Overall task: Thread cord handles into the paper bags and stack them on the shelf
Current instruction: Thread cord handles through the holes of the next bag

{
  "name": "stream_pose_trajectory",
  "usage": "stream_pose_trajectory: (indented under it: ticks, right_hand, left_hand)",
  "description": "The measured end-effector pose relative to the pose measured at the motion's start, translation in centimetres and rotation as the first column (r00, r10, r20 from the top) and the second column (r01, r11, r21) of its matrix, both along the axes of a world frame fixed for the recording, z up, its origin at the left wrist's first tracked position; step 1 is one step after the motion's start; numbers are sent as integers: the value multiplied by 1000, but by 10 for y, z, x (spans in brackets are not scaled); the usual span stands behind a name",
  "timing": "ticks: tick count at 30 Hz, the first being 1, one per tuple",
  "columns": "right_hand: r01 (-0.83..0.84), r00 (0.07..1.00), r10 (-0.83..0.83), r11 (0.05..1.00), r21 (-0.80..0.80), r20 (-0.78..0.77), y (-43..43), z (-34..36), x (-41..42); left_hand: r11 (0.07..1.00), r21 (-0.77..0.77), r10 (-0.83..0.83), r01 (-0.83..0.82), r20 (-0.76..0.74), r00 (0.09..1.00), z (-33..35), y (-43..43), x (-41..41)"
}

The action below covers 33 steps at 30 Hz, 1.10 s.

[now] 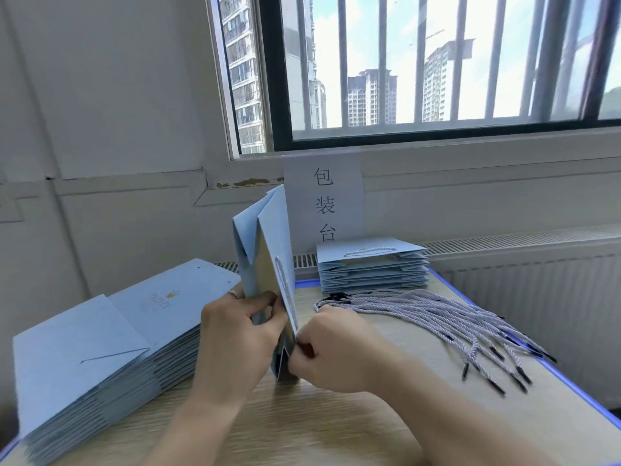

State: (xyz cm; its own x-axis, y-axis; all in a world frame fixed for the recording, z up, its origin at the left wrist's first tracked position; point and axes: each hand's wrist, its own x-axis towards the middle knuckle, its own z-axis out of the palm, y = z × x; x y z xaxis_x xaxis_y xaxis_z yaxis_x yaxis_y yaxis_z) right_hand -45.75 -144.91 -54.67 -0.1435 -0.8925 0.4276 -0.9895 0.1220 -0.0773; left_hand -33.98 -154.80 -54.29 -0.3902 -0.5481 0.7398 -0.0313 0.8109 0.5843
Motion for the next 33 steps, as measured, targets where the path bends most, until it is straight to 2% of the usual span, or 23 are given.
stream_pose_trajectory:
  ticks: [5,10,14,16,19,21,24,26,29,31,33]
  right_hand:
    - [-6,1000,6,1000,18,-7,0,2,2]
    - [-2,1000,2,1000,19,17,1,3,3]
    - [4,1000,-5,999,35,17,2,5,5]
    - [4,1000,-4,999,40,8,3,6,5]
    - [11,1000,-10,999,40,-20,3,6,6]
    - [15,999,-13,999,39,-38,3,6,5]
    - [6,999,-4,999,36,-46,2,6,3]
    - [-4,999,5,999,39,-41,2,5,2]
    - [-25,997,27,999,27,-72,0,2,2]
    - [-33,991,37,999,27,-128,-2,1,4]
    - [-37,984,42,999,32,-172,-2,0,7]
  left_hand:
    - [1000,-5,22,-22,-36,999,3,2,3]
    - [1000,23,-17,16,26,1000,1,0,2]
    - [1000,18,-25,25,14,1000,2,1,3]
    - [998,-64,10,-8,26,1000,1,-1,4]
    - [934,-306,195,-182,10,981,3,-4,9]
    - [855,-431,266,-288,-111,958,7,-3,13]
    - [748,-537,245,-390,-323,914,14,2,18]
    - [782,-485,208,-391,-389,898,22,3,20]
    - [938,-225,197,-263,-279,940,43,14,21]
    - [954,-165,217,-249,-189,958,53,18,17]
    - [951,-181,237,-252,-99,966,61,16,12]
